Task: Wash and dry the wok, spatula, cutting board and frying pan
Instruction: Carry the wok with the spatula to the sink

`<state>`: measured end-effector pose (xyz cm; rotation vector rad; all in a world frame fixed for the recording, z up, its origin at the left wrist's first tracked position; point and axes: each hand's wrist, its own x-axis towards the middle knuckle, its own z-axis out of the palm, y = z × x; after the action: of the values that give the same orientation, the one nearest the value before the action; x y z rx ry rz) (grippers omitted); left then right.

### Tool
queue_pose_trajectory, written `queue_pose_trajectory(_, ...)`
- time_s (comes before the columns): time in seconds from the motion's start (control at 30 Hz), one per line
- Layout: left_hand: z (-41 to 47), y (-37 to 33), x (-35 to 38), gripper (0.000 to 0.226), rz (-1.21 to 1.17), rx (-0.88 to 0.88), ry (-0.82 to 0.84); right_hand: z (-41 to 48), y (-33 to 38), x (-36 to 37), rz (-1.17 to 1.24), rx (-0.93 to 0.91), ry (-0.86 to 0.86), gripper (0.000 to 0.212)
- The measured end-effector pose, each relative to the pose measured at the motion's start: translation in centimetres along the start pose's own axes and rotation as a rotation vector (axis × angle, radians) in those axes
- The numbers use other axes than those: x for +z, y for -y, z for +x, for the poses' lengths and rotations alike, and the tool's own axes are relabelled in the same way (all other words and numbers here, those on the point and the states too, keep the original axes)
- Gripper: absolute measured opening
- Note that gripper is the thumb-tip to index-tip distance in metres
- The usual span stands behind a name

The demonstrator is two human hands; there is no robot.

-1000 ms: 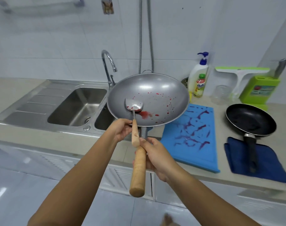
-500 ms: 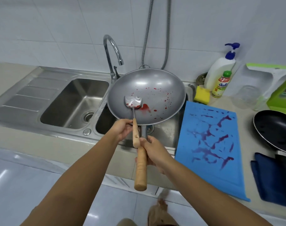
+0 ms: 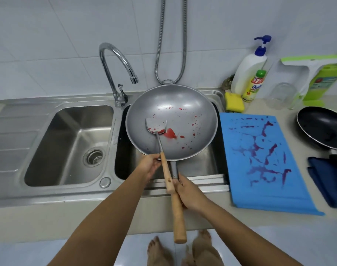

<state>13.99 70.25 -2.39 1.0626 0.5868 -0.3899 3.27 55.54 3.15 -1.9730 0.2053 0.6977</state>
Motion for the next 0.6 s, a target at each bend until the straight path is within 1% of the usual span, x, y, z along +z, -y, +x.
queue_pose_trajectory(0.07,0.4,0.2,-0.4,0.032,-0.019,-0.003,0.006,0.8,-0.6,0.8,-0.105,0.022,-0.034,0.048)
queue_pose_trajectory(0.1,0.7,0.4,-0.6,0.032,-0.028,-0.007,0.012,1.1,-0.8,1.1,-0.153,0.032,-0.046,0.051)
queue_pose_trajectory(0.13,0.9,0.5,-0.8,0.032,-0.037,-0.012,0.023,1.2,-0.9,1.2,-0.185,0.035,-0.058,0.050)
queue_pose_trajectory(0.23,1.7,0.9,-1.2,0.032,-0.067,-0.017,0.060,1.1,-0.5,1.1,-0.200,0.044,-0.097,0.029)
queue_pose_trajectory(0.27,2.0,1.0,-1.3,0.033,-0.075,-0.019,0.063,1.2,-0.5,1.0,-0.222,0.050,-0.123,0.028)
queue_pose_trajectory(0.37,2.4,1.4,-1.3,0.033,-0.104,-0.015,0.054,1.9,-0.1,0.7,-0.361,0.031,-0.340,0.027)
queue_pose_trajectory(0.43,2.6,1.7,-1.2,0.032,-0.108,-0.005,0.043,2.6,1.0,0.8,-0.341,0.011,-0.459,0.025)
queue_pose_trajectory(0.5,2.6,1.9,-1.2,0.032,-0.098,0.015,0.037,3.1,2.5,1.2,-0.356,0.002,-0.462,0.024)
queue_pose_trajectory(0.6,2.6,2.1,-1.1,0.031,-0.100,0.018,0.019,3.9,3.9,1.7,-0.409,0.025,-0.376,0.026)
